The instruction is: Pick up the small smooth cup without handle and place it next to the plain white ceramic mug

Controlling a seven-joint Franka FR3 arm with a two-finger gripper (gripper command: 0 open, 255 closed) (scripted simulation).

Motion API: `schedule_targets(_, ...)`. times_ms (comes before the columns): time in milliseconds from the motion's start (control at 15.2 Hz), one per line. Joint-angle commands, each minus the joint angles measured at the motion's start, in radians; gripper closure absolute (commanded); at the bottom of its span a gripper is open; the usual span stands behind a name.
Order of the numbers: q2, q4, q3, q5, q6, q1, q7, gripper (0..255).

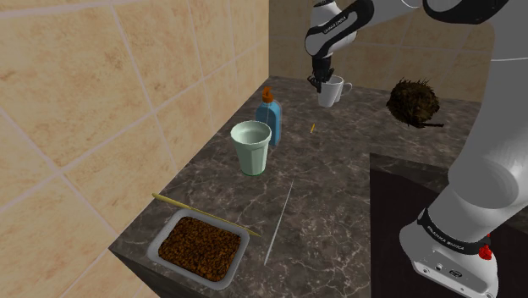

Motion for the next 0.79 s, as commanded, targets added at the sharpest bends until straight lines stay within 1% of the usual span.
schedule_targets(0, 0.002, -0.003, 0.0, -0.001, 0.006, 0.0, 0.001, 255)
schedule_targets(396, 0.002, -0.003, 0.0, -0.001, 0.006, 0.0, 0.001, 255)
schedule_targets(462, 0.002, -0.003, 0.0, -0.001, 0.006, 0.0, 0.001, 0)
schedule_targets(726, 0.002, -0.003, 0.0, -0.001, 0.006, 0.0, 0.001, 0)
